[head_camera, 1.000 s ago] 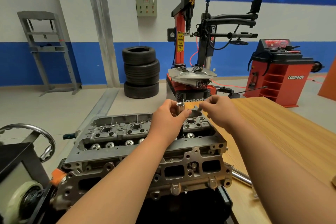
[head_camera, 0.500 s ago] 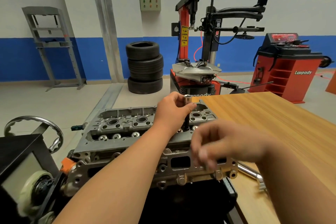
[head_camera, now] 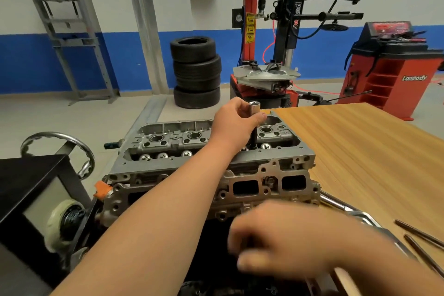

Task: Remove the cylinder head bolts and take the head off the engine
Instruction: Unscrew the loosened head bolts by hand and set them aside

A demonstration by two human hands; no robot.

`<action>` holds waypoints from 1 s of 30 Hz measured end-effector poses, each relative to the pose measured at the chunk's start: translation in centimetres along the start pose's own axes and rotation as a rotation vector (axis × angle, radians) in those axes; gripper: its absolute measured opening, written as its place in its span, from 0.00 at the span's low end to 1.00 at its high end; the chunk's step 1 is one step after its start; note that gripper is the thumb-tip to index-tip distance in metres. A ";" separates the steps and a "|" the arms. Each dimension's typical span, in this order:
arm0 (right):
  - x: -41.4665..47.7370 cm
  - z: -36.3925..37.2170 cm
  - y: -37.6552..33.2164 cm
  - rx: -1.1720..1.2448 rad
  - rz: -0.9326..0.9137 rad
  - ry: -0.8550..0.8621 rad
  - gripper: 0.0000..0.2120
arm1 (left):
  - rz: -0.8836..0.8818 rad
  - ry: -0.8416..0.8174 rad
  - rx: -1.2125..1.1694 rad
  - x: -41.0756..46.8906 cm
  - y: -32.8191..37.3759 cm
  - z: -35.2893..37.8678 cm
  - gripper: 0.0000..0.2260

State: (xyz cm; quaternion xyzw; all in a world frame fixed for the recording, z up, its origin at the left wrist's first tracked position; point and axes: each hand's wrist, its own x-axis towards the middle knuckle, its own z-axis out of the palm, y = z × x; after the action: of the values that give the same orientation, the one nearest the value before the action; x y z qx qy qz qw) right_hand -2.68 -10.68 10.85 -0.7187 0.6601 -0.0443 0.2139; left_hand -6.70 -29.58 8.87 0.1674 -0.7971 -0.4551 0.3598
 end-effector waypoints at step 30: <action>10.4 -8.1 18.7 0.051 0.882 0.601 0.23 | -0.058 -0.035 -0.073 1.3 -0.6 0.0 0.11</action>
State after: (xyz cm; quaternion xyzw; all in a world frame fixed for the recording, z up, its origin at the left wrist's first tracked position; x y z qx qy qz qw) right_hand -21.57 -23.47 9.03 -0.3233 0.9303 -0.1702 0.0312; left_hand -7.64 -30.62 8.92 0.1694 -0.7808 -0.4971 0.3384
